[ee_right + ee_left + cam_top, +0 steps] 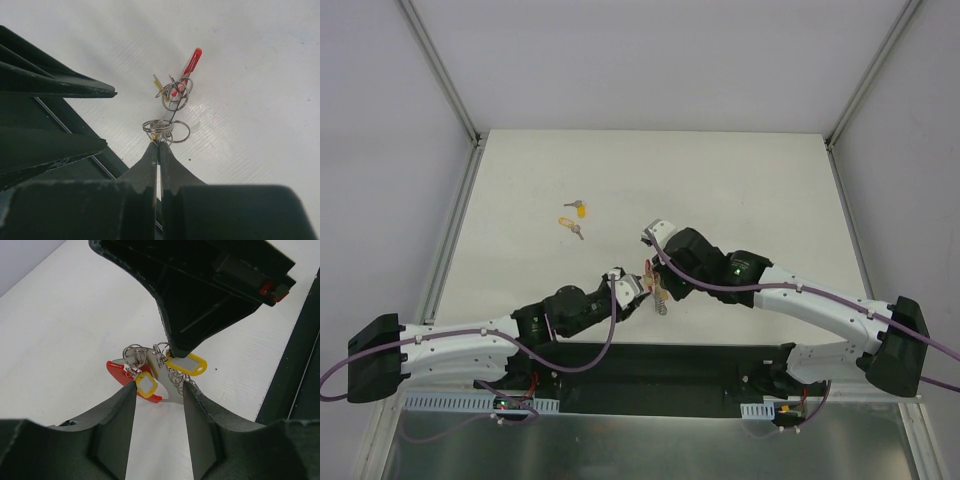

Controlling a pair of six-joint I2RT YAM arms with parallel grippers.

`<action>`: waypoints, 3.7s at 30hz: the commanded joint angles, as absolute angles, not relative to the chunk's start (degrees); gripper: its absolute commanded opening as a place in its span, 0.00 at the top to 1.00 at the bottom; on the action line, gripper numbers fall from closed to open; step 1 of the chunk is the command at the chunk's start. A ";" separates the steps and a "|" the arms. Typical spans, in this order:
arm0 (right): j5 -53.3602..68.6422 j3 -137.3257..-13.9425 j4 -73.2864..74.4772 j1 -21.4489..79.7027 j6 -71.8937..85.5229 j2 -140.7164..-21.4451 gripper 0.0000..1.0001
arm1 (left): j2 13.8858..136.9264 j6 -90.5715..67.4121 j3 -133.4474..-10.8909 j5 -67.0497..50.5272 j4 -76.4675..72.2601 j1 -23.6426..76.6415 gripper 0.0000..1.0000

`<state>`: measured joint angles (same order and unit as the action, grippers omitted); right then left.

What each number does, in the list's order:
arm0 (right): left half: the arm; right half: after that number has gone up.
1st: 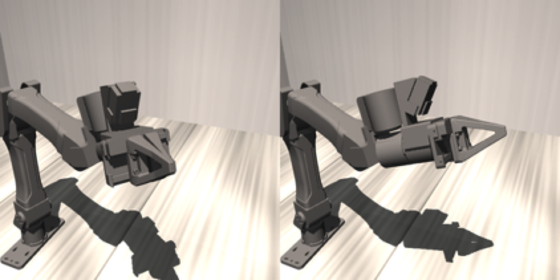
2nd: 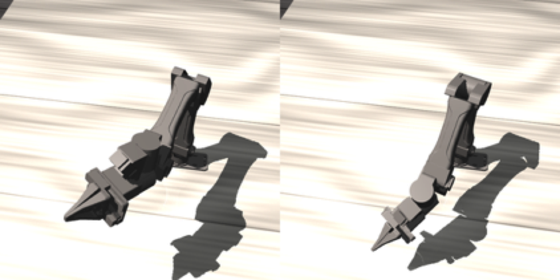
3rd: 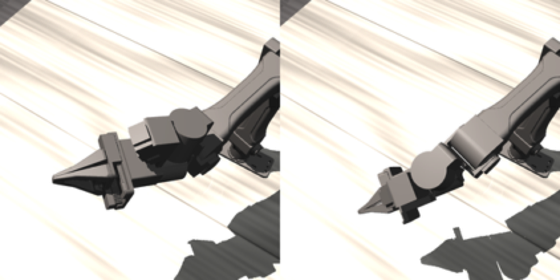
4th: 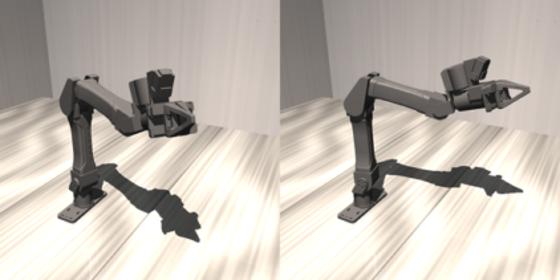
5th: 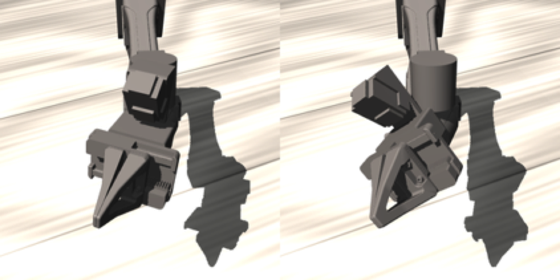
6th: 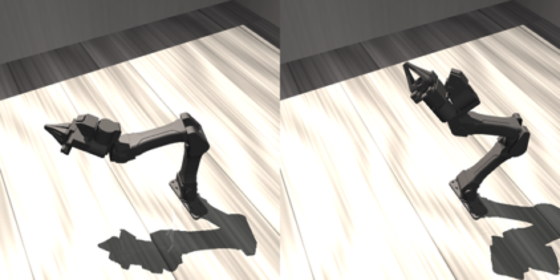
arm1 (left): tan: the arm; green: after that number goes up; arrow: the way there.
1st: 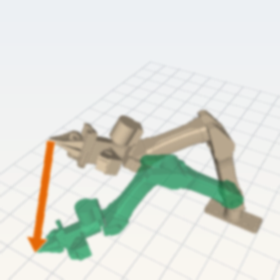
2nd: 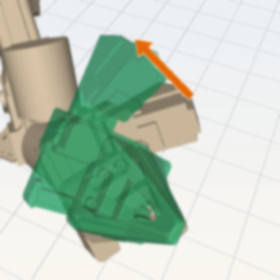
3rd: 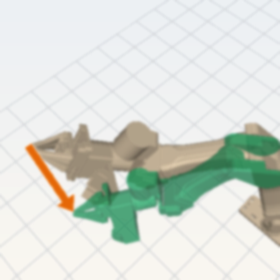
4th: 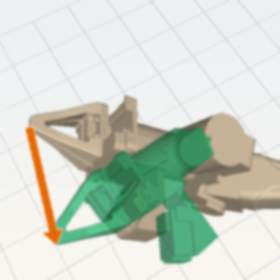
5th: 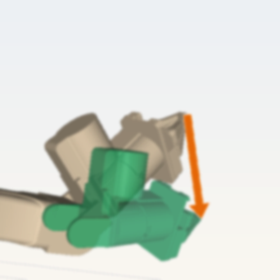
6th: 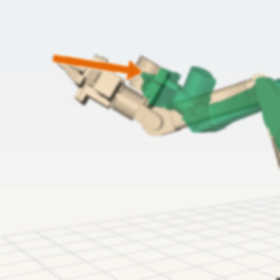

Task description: Put the keys on the keyring

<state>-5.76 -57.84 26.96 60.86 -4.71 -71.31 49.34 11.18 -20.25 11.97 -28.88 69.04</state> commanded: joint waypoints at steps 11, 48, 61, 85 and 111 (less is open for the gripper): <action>-7.65 -60.56 27.95 61.43 -2.81 -71.54 0.99 | 56.69 17.40 -16.61 11.25 -49.56 69.43 0.56; -8.00 -60.82 27.86 62.31 -2.64 -71.28 0.99 | 66.09 19.60 -18.11 15.56 -55.10 69.43 0.74; -7.56 -61.17 28.21 62.58 -2.72 -71.72 0.99 | 68.82 20.13 -18.37 17.40 -59.67 69.35 0.77; -11.68 -61.79 30.32 62.49 -3.16 -71.98 0.99 | 66.98 20.48 -17.58 10.11 -58.71 69.35 1.00; -13.54 -59.94 30.76 58.80 -5.53 -70.05 0.99 | 61.96 17.23 -14.94 9.67 -55.11 69.35 0.93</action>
